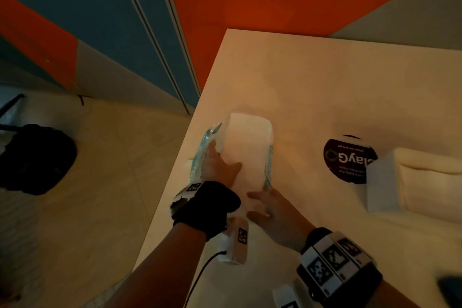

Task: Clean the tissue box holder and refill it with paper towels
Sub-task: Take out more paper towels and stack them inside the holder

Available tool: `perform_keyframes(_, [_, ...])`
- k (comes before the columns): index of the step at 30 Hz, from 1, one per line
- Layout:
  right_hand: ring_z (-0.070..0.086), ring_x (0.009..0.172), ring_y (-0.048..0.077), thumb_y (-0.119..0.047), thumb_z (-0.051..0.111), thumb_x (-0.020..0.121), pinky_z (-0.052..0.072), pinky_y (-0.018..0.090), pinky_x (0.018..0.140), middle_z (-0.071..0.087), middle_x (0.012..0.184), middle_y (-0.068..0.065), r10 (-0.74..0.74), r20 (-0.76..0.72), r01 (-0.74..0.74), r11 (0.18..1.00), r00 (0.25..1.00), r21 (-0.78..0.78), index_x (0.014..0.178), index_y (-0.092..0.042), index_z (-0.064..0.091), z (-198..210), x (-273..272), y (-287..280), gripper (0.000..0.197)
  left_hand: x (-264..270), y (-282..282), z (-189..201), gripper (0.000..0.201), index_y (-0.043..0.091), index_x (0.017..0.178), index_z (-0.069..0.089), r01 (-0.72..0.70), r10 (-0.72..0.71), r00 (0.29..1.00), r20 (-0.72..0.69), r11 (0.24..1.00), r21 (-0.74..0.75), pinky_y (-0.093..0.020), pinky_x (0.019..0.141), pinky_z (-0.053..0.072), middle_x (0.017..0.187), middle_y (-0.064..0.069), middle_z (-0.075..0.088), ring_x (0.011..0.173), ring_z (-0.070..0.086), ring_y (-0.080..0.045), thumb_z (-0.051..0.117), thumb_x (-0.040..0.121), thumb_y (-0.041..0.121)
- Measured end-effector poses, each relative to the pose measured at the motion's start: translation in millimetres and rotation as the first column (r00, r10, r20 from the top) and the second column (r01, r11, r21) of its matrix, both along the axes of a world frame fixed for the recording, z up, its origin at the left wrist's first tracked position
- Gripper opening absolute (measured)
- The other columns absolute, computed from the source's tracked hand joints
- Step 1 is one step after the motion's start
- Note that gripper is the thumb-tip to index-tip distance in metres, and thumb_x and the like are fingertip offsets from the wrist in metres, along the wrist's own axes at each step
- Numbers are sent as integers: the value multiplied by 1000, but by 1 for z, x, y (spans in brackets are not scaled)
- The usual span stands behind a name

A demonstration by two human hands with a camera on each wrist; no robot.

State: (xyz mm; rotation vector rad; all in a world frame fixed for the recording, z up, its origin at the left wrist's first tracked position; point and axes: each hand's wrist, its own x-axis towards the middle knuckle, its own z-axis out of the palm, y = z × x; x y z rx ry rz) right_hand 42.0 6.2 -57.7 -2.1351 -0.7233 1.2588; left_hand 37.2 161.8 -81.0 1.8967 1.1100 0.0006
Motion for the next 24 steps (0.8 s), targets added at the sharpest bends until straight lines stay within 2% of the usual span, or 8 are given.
perform_keyframes(3, [31,135,28,-32,45,96,31,39,113,26,147,7,-36,-5,36,999,999,1,138,-22,34,3,1,5,44,1,4,4,63,4,132,37,-26,31,999,43,995,-100,-39,98,42,129,-20,55,116,53,-32,67,78,16])
perform_keyframes(6, [33,134,27,-28,47,95,30,37,113,30,145,8,-84,8,84,996,996,27,136,-20,37,4,0,7,43,1,8,11,40,0,116,55,47,-43,998,34,992,-119,-36,90,45,120,-21,61,109,58,-32,64,81,16])
perform_keyframes(10, [41,125,21,-33,50,93,37,26,103,39,138,4,-152,44,148,986,987,75,131,-23,43,3,-2,5,40,-3,8,17,36,0,115,52,154,-152,988,24,980,-127,-37,91,43,119,-21,59,109,55,-33,60,82,13])
perform_keyframes(12, [40,126,19,-31,53,91,34,24,101,42,136,4,-233,80,221,966,969,138,127,-23,45,3,0,2,37,-9,10,22,34,1,115,50,178,-167,981,97,976,-125,-30,83,41,111,-15,59,102,54,-27,58,82,8])
perform_keyframes(15, [33,134,24,-21,61,87,29,31,109,39,138,2,-484,168,415,850,859,323,130,-17,41,9,10,0,48,-24,17,31,37,9,114,51,156,-80,956,284,954,-255,-28,73,44,97,-4,58,88,55,-20,58,80,-2])
perform_keyframes(17, [28,137,23,-14,66,83,25,32,110,32,144,1,-610,114,526,751,784,400,137,-17,31,18,20,4,65,-35,26,34,47,15,116,51,161,9,915,402,908,-386,-30,73,51,94,-1,63,86,59,-20,61,76,-6])
perform_keyframes(21, [32,135,22,-17,69,80,28,30,106,36,145,6,-602,-109,595,716,791,365,144,-21,16,30,31,24,83,-44,39,30,61,18,116,52,209,134,858,496,791,-575,-33,71,59,104,-4,66,92,65,-20,66,58,1])
perform_keyframes(24, [53,119,26,-15,69,80,43,42,101,56,130,9,-560,-324,645,698,763,312,137,-17,35,36,34,40,67,-43,39,35,66,12,124,46,256,166,838,520,722,-643,-33,69,59,108,-8,64,94,65,-22,59,61,-4])
